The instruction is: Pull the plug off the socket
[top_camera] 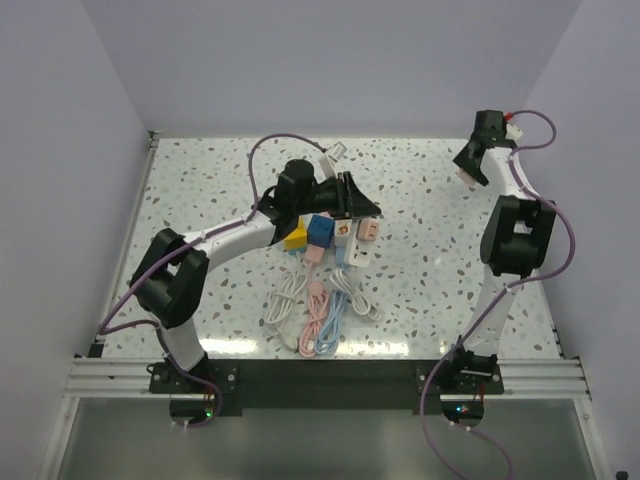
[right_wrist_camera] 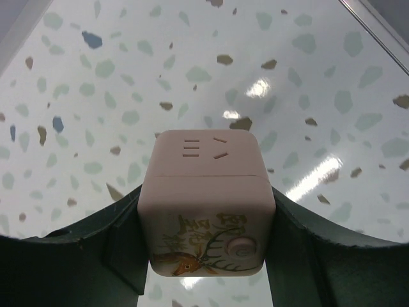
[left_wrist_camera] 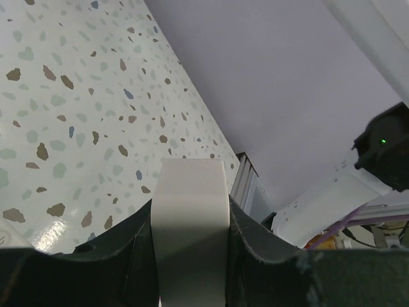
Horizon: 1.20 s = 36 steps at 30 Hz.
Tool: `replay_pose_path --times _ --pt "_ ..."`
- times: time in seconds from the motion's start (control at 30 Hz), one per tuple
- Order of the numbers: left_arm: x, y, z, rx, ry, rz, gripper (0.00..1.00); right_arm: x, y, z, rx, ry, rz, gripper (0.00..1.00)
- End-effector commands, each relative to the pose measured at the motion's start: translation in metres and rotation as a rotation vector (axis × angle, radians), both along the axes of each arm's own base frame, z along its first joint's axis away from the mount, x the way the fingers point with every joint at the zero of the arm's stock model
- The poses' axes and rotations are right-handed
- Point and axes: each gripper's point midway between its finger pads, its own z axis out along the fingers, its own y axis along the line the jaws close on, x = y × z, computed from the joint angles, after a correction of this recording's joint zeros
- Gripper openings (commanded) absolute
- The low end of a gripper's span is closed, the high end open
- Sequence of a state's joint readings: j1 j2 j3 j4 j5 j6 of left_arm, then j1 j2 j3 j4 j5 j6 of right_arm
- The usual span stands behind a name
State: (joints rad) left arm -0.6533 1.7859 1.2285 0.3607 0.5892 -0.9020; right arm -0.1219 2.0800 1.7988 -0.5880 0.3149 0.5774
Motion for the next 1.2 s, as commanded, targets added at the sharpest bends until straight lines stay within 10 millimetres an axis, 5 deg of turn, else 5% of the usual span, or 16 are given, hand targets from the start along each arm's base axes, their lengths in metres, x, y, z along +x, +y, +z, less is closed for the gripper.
replay_pose_path --times 0.0,0.23,0.37,0.5,0.53,0.6,0.63,0.7,0.73,0.77,0.83,0.9,0.93,1.07,1.1,1.17 --pt "-0.006 0.008 0.037 -0.035 -0.078 -0.014 0.00 0.047 -0.029 0.016 -0.015 -0.175 -0.166 0.00" --pt "0.000 0.004 0.032 -0.043 -0.048 -0.027 0.00 0.086 -0.041 -0.016 0.024 -0.247 -0.269 0.00" --pt "0.007 -0.001 0.032 -0.056 -0.041 -0.034 0.00 0.108 -0.046 -0.019 0.047 -0.301 -0.280 0.14" --pt "0.013 -0.006 0.023 -0.046 -0.017 -0.047 0.00 0.120 -0.047 -0.011 0.091 -0.368 -0.258 0.68" --pt "0.015 -0.007 0.018 -0.040 -0.004 -0.057 0.00 0.120 -0.045 0.006 0.105 -0.406 -0.247 0.74" --pt "0.018 -0.007 0.010 -0.026 0.008 -0.055 0.00 0.109 -0.043 -0.006 0.124 -0.396 -0.219 0.84" --pt "0.020 -0.006 0.007 -0.018 0.010 -0.050 0.00 0.111 -0.043 0.017 0.128 -0.443 -0.209 0.87" --pt "0.024 -0.004 0.000 0.007 0.005 -0.028 0.00 0.095 -0.040 0.044 0.118 -0.470 -0.178 0.93" --pt "0.027 -0.002 -0.001 0.012 -0.004 -0.018 0.00 0.082 -0.037 0.036 0.119 -0.443 -0.170 0.93" --pt "0.029 0.000 -0.003 0.019 -0.007 -0.008 0.00 0.071 -0.035 0.064 0.134 -0.486 -0.168 0.94" --pt "0.035 0.002 -0.009 0.051 -0.015 0.014 0.00 0.046 -0.028 0.056 0.147 -0.434 -0.148 0.95" --pt "0.043 0.006 -0.015 0.105 -0.032 0.043 0.00 0.026 -0.013 0.096 0.155 -0.515 -0.089 0.97" --pt "0.044 0.007 -0.017 0.120 -0.036 0.051 0.00 0.007 -0.007 0.079 0.156 -0.480 -0.093 0.98" --pt "0.048 0.015 -0.028 0.176 -0.046 0.083 0.00 -0.028 0.012 0.085 0.219 -0.474 -0.054 0.99" --pt "0.049 0.017 -0.034 0.195 -0.042 0.094 0.00 -0.039 0.020 0.102 0.234 -0.506 -0.028 0.98" --pt "0.048 0.018 -0.039 0.212 -0.038 0.094 0.00 -0.059 0.040 0.092 0.288 -0.491 0.044 0.98"
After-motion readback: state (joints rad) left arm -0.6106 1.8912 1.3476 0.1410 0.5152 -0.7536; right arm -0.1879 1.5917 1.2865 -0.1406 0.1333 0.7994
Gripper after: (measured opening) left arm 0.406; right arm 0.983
